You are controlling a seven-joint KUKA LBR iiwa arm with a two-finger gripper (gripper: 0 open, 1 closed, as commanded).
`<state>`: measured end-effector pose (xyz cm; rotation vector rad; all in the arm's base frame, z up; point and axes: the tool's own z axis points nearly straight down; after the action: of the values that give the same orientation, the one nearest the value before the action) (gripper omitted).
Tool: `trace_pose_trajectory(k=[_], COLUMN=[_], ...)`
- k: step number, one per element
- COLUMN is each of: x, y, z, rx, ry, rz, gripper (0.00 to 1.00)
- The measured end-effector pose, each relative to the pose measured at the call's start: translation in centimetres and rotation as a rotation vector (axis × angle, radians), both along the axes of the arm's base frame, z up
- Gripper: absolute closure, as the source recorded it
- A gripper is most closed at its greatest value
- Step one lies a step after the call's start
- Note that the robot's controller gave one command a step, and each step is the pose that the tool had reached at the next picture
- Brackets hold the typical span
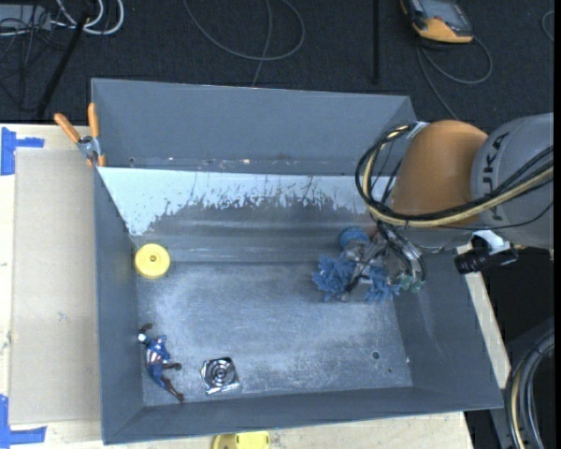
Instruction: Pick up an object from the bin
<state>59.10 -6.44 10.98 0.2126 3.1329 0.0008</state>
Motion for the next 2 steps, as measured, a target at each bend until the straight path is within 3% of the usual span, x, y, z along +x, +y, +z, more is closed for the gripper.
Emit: trace_pose_trajectory(k=[2], x=[-0.07], y=[0.0], z=[1.76], rx=[0.0], ry=[0.002], rz=[-0.001], gripper=[1.0])
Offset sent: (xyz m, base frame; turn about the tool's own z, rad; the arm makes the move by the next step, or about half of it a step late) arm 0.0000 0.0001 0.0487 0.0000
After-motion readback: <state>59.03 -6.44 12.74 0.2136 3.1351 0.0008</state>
